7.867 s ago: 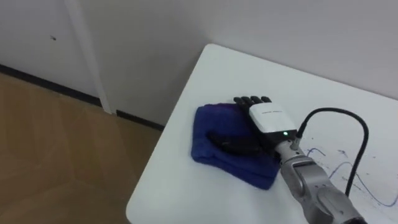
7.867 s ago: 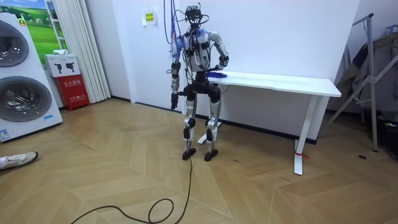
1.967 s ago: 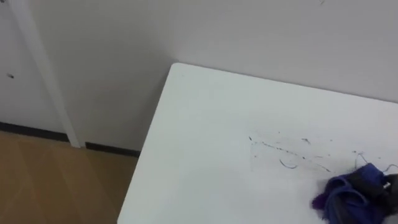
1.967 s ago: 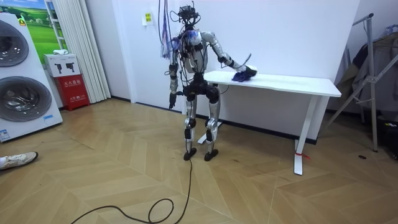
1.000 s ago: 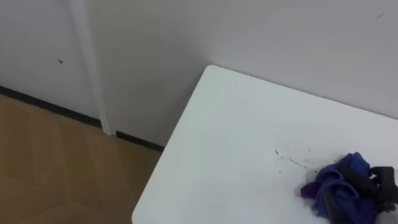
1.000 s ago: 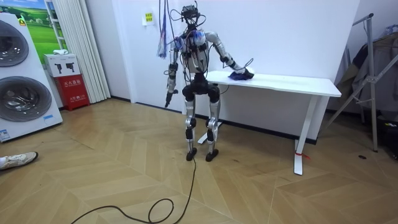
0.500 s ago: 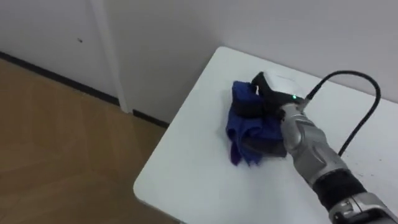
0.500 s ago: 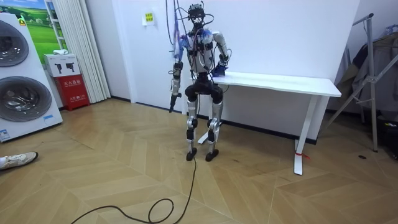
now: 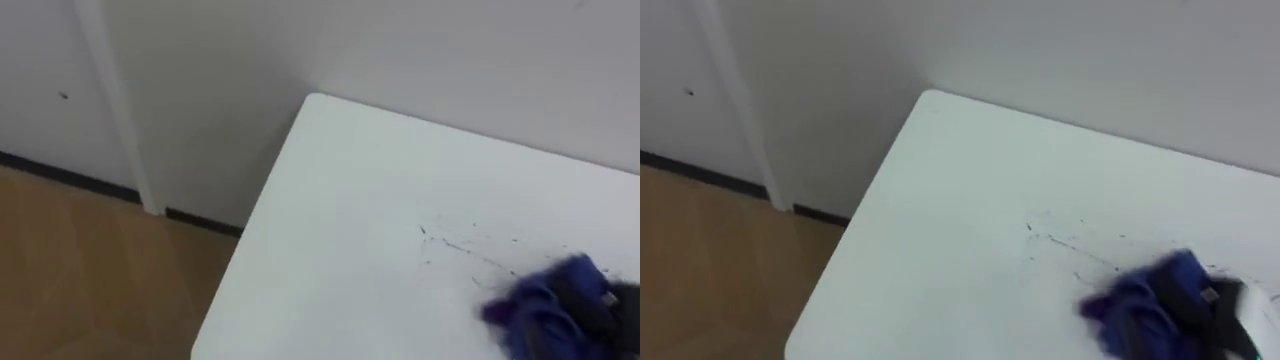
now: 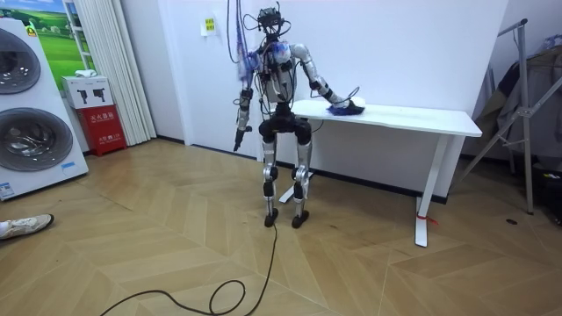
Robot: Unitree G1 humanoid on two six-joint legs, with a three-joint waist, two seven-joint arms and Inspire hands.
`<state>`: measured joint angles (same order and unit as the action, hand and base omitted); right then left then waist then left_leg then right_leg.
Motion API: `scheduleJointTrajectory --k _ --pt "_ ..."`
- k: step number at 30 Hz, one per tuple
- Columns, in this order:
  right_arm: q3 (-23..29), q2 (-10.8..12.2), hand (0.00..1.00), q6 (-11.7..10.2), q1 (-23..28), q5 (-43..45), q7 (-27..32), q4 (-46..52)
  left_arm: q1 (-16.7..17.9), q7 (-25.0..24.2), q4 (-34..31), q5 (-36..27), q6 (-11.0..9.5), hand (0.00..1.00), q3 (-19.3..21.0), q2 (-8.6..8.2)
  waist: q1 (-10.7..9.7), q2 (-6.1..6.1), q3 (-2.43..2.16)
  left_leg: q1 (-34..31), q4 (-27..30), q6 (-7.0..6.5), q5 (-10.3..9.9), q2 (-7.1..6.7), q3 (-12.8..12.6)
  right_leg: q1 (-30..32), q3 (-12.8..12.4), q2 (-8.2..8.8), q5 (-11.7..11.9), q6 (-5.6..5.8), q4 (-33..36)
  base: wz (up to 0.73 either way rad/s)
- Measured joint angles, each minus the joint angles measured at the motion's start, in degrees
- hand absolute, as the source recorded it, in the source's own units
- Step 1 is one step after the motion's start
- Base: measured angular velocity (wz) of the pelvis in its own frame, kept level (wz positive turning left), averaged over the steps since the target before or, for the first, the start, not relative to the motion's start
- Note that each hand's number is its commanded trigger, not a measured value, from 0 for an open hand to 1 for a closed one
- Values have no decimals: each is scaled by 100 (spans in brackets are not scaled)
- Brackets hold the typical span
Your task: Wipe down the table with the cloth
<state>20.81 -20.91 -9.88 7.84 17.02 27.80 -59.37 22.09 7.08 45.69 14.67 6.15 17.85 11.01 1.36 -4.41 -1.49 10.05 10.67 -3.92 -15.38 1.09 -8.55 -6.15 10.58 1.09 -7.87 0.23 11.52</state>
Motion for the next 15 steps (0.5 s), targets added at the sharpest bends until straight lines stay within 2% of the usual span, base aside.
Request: scheduleJointTrajectory --k 1,3,4,5,6,7,8,9,10,11,12,13,14,15 --pt "42 -96 100 69 157 -278 36 -62 -27 26 -43 -33 -21 0 -8 23 6 -1 1 19 89 -14 -48 20 -65 5 77 3 0 0 70 -37" --pt "39 -122 100 211 274 -474 53 -43 -39 29 -18 -47 -21 0 -110 45 -20 -8 5 70 152 -30 -66 33 -185 48 73 21 -2 -1 220 -40" --pt "-9 -100 100 380 182 -566 60 54 -98 25 1 -46 -21 0 -243 46 46 -22 18 45 246 -56 -84 51 -297 183 78 36 -1 -2 363 -65" --pt "-156 -21 100 661 -95 -568 110 140 -178 25 20 -47 -30 0 -379 47 169 -13 26 -42 367 -64 -124 130 -508 317 139 42 20 31 514 -81" --pt "-241 39 100 809 -275 -560 139 148 -236 25 94 -56 -53 0 -458 53 279 7 43 -113 485 -58 -160 204 -620 417 258 94 -55 35 723 -79" --pt "-505 143 100 1055 -518 -545 179 170 -491 27 285 -55 -110 0 -591 59 451 37 45 -316 812 -27 -253 365 -706 539 512 309 -268 64 1312 -77" --pt "-930 267 100 1271 -809 -511 209 236 -728 31 403 -53 -169 0 -766 97 755 38 49 -496 1044 35 -332 534 -835 585 654 616 -478 154 1699 -79" --pt "-1221 350 100 1357 -1036 -451 206 264 -849 33 515 -53 -220 0 -877 138 913 38 54 -597 1144 82 -361 613 -875 592 707 788 -527 221 1771 -110" --pt "-1806 497 100 1451 -1622 -181 123 314 -1039 12 742 -50 -264 0 -1002 175 1197 35 80 -837 1393 148 -400 757 -839 596 752 1079 -565 335 1780 -129" --pt "-2422 707 100 1463 -2306 193 -56 347 -1248 0 839 -50 -295 0 -1109 208 1507 56 148 -1086 1644 244 -466 894 -680 587 838 1346 -572 363 1582 -124" --pt "-2695 839 100 1451 -2664 396 -196 366 -1321 -27 849 -36 -325 0 -1143 236 1619 61 171 -1243 1784 297 -494 969 -571 581 857 1437 -555 392 1450 -81" --pt "-3119 1007 100 1338 -3342 719 -460 371 -1480 -61 877 -90 -407 0 -1231 304 1726 52 252 -1590 2001 403 -491 1074 -290 509 863 1549 -473 521 1085 -14" --pt "-3357 1016 100 1171 -3888 905 -695 377 -1712 -121 1017 -179 -492 0 -1458 421 1924 53 313 -1920 2114 484 -449 1148 16 472 875 1638 -344 587 725 17" --pt "-3405 1019 100 1121 -4089 972 -787 388 -1760 -140 1046 -188 -503 0 -1572 480 1980 61 318 -2057 2150 542 -418 1163 198 473 869 1667 -268 597 612 70"
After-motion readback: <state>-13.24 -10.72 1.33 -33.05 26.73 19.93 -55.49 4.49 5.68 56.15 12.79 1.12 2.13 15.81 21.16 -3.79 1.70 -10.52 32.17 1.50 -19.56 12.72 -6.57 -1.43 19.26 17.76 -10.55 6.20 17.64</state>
